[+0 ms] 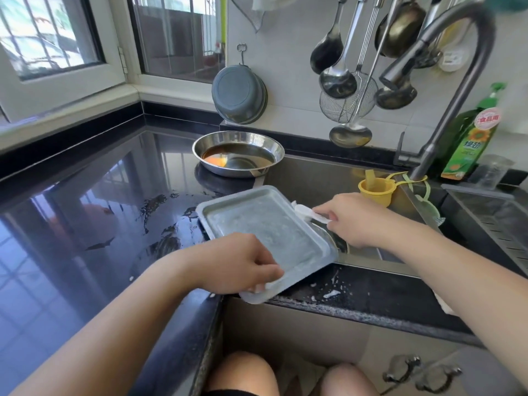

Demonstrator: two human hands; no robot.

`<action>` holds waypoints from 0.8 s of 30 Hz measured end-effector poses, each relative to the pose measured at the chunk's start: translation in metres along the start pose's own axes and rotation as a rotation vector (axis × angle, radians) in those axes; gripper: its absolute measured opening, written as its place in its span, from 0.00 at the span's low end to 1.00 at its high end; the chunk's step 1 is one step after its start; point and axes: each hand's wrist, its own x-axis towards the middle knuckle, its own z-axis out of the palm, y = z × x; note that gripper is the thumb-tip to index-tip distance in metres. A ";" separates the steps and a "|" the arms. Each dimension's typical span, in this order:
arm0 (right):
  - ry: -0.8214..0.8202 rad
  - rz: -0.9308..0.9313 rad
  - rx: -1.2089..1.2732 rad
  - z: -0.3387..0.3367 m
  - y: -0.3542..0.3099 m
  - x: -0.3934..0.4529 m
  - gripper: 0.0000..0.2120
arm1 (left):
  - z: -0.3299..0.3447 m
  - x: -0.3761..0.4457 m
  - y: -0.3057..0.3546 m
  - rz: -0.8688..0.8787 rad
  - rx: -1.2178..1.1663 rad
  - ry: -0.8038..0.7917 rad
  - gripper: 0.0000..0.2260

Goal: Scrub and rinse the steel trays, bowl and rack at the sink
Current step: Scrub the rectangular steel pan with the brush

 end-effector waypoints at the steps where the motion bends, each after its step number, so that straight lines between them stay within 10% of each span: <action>1: 0.001 -0.008 0.002 0.000 -0.001 0.000 0.24 | 0.001 0.000 0.002 0.030 -0.068 -0.005 0.14; 6: 0.006 -0.036 -0.017 0.008 -0.008 -0.003 0.25 | 0.010 0.011 -0.008 0.018 0.161 0.180 0.18; 17: 0.010 -0.144 -0.170 0.007 -0.001 -0.007 0.25 | 0.020 -0.007 -0.034 0.112 0.173 -0.053 0.20; 24: -0.069 -0.127 -0.256 0.018 -0.012 -0.007 0.28 | 0.041 -0.003 -0.057 0.216 0.169 0.248 0.17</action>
